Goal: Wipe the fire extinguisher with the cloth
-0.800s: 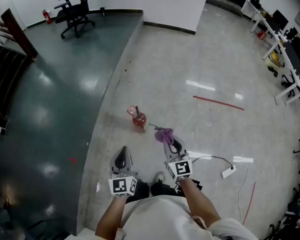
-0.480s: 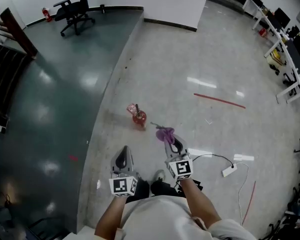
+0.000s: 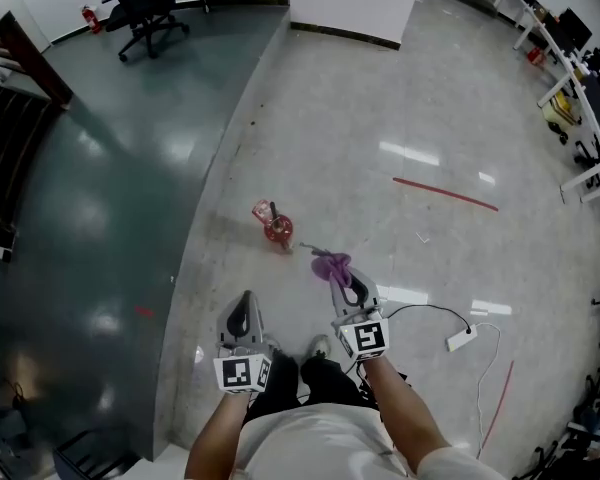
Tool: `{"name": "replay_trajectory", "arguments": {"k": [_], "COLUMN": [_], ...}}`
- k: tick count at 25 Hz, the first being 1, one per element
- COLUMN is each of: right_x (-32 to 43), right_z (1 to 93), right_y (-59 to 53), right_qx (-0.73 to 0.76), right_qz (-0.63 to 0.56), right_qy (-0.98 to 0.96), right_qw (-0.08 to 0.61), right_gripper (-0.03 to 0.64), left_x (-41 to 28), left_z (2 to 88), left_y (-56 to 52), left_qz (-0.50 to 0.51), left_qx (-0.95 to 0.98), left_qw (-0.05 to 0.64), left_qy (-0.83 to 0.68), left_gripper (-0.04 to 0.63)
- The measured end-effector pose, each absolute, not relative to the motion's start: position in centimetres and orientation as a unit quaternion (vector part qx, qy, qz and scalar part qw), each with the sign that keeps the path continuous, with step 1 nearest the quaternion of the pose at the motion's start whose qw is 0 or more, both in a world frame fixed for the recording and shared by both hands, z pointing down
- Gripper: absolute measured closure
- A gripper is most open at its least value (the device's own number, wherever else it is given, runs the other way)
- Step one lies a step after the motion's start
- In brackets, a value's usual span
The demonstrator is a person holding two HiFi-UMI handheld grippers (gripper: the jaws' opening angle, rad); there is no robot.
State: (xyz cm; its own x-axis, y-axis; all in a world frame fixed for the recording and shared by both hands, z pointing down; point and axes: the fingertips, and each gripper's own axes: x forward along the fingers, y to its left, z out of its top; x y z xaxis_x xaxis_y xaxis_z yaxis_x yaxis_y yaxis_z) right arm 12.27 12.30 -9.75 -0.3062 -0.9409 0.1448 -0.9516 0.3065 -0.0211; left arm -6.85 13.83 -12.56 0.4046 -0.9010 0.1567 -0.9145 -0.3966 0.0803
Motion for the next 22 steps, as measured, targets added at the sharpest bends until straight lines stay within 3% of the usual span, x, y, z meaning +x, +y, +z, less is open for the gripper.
{"name": "replay_trajectory", "arguments": {"k": [13, 22], "right_x": [15.6, 15.4], "right_z": [0.6, 14.9], "right_y": [6.7, 2.4], "right_qx": [0.597, 0.615], "right_qz": [0.088, 0.092], "right_qy": [-0.796, -0.779], "right_qw": [0.053, 0.081], "right_gripper": [0.548, 0.548], "left_x": [-6.3, -7.4], "left_z": [-3.7, 8.8], "left_y": [10.5, 5.0], "left_qz": [0.063, 0.074], "left_qx": [0.824, 0.835], "left_qw": [0.084, 0.086], "left_qy": [-0.557, -0.538], "left_gripper": [0.597, 0.597]}}
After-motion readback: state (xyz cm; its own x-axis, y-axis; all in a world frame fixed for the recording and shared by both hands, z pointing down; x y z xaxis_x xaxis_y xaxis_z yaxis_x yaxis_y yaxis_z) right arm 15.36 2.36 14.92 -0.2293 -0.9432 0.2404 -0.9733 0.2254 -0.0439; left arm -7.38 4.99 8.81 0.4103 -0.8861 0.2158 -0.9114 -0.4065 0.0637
